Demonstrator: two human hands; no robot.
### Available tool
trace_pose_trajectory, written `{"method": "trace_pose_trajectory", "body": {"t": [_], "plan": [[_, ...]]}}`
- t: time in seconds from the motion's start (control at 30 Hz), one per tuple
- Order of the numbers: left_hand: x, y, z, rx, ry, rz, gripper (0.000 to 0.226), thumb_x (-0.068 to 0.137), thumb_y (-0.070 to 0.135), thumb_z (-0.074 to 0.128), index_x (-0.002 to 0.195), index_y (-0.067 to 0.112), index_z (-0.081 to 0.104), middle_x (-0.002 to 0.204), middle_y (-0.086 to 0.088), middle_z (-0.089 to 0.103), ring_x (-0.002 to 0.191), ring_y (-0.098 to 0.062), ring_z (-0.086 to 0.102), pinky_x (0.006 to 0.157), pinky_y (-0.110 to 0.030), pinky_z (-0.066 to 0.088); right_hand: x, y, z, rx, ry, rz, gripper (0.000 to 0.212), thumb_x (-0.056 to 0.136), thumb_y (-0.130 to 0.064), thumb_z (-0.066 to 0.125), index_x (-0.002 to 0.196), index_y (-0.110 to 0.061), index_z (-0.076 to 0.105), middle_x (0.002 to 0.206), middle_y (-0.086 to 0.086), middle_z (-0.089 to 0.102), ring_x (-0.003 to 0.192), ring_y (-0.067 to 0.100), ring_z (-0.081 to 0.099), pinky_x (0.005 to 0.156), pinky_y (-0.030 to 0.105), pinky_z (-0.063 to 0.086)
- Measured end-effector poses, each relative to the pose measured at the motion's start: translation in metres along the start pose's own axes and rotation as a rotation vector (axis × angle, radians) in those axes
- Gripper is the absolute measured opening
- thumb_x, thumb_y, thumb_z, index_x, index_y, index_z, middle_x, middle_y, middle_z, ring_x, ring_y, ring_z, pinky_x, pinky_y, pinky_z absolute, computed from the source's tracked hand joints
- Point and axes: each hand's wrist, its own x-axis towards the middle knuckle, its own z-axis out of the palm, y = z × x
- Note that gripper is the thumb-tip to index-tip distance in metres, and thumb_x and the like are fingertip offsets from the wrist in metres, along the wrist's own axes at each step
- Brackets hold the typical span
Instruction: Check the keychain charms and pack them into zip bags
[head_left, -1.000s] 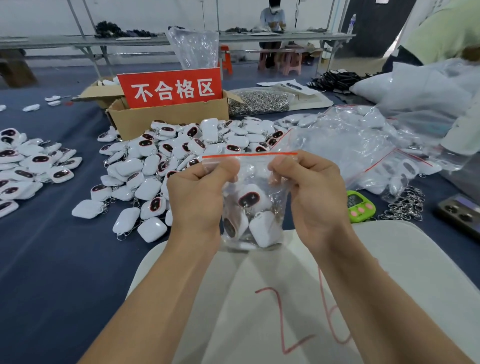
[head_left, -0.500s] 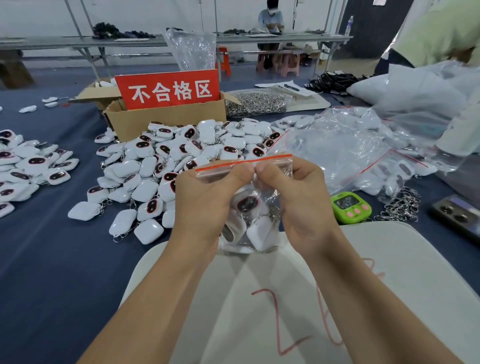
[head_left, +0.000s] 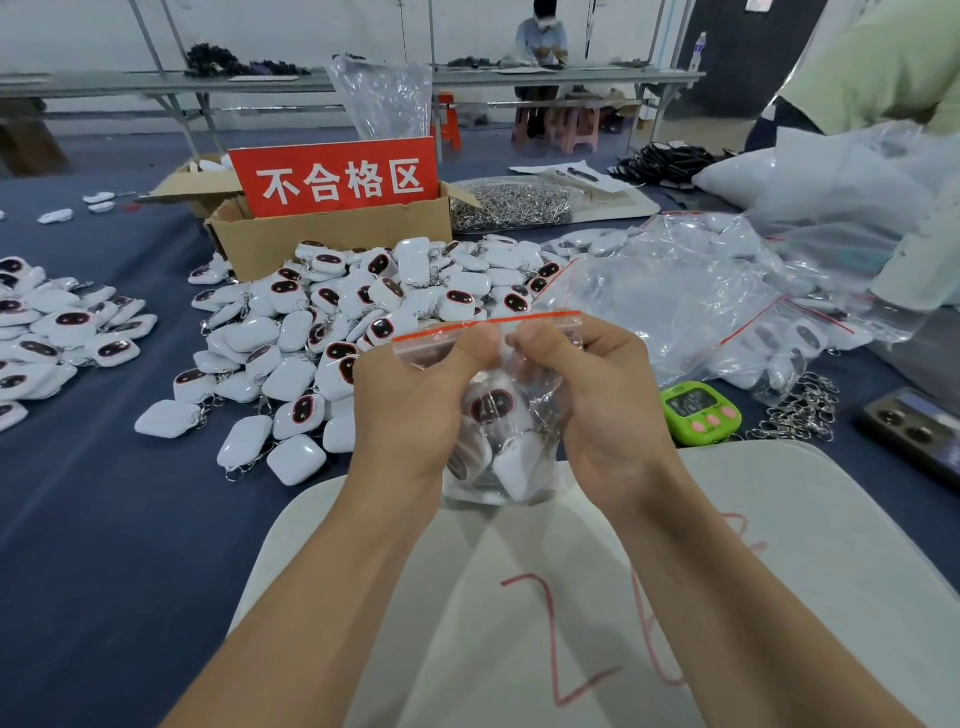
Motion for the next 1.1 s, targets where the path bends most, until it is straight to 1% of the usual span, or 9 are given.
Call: {"method": "trace_pose_trajectory", "body": {"t": [0.13,0.23,0.3,0.47,0.63,0.8,0.87,0.97,1.1], "plan": [[-0.001,0.000,0.003,-0.119,0.018,-0.113,0.035,0.096,0.017,0.069,0.062,0.017,0.080,0.067,-0.003,0.075,0.059,-0.015,0.069,0.059,-0.029,0.059,0.001,0.001,-0.002,0.011,0.032,0.048,0.025,0.099,-0.019,0.064,0.080,-0.011,0.080,0.077,0.013,0.069,0.068,0.025,0.061,0.063,0.029,0.051],[-0.004,0.002,0.004,-0.152,0.030,-0.115,0.043,0.096,0.013,0.068,0.055,0.019,0.077,0.057,0.003,0.070,0.040,-0.008,0.059,0.037,-0.016,0.043,0.002,0.003,-0.001,0.002,0.039,0.066,0.025,0.096,-0.021,0.067,0.078,-0.012,0.080,0.077,0.013,0.071,0.075,0.031,0.058,0.071,0.038,0.050],[-0.004,0.004,0.003,-0.134,0.025,-0.118,0.038,0.096,0.018,0.069,0.059,0.019,0.079,0.060,0.002,0.071,0.041,-0.009,0.060,0.037,-0.017,0.043,0.002,0.003,-0.004,-0.017,0.031,0.071,0.023,0.093,-0.025,0.067,0.081,-0.011,0.081,0.082,0.015,0.073,0.081,0.033,0.062,0.078,0.047,0.050],[0.000,0.007,-0.009,-0.145,0.080,-0.215,0.031,0.094,0.033,0.071,0.067,0.018,0.078,0.066,0.000,0.071,0.052,-0.014,0.064,0.046,-0.024,0.049,0.004,0.002,-0.011,-0.004,0.034,0.009,0.035,0.100,-0.026,0.057,0.079,-0.015,0.083,0.083,0.008,0.078,0.074,0.017,0.073,0.072,0.027,0.058],[0.003,0.005,-0.014,-0.202,0.114,-0.198,0.041,0.097,0.025,0.067,0.058,0.014,0.071,0.062,-0.001,0.069,0.048,-0.009,0.061,0.045,-0.019,0.048,0.006,0.002,-0.013,-0.034,0.070,0.005,0.036,0.099,-0.028,0.059,0.074,-0.019,0.083,0.081,0.005,0.079,0.071,0.012,0.070,0.083,0.032,0.052],[0.002,0.004,-0.009,-0.204,0.060,-0.120,0.040,0.098,0.024,0.067,0.060,0.019,0.078,0.065,0.002,0.073,0.053,-0.007,0.067,0.048,-0.016,0.049,0.006,0.003,-0.010,-0.073,0.062,0.004,0.035,0.094,-0.044,0.064,0.075,-0.021,0.082,0.077,0.004,0.077,0.071,0.015,0.072,0.069,0.023,0.055],[0.001,0.004,-0.008,-0.198,0.040,-0.102,0.038,0.098,0.029,0.066,0.064,0.019,0.080,0.070,-0.001,0.075,0.057,-0.010,0.069,0.051,-0.017,0.052,0.004,0.003,-0.006,-0.126,0.055,-0.020,0.030,0.092,-0.038,0.069,0.069,-0.021,0.080,0.071,0.002,0.074,0.066,0.013,0.069,0.065,0.021,0.053],[0.005,0.001,-0.010,-0.195,0.048,-0.083,0.034,0.097,0.028,0.067,0.068,0.018,0.082,0.071,-0.001,0.075,0.061,-0.011,0.071,0.055,-0.019,0.054,0.005,0.004,-0.006,-0.113,0.087,-0.033,0.035,0.097,-0.023,0.068,0.064,-0.018,0.077,0.066,0.003,0.071,0.060,0.014,0.064,0.063,0.024,0.053],[0.007,-0.002,-0.010,-0.196,0.060,-0.090,0.028,0.089,0.032,0.072,0.066,0.019,0.082,0.071,-0.003,0.076,0.062,-0.013,0.071,0.058,-0.024,0.055,0.004,0.003,-0.007,-0.134,0.046,0.019,0.031,0.096,-0.032,0.069,0.068,-0.019,0.077,0.072,0.004,0.074,0.064,0.018,0.066,0.066,0.031,0.054]]}}
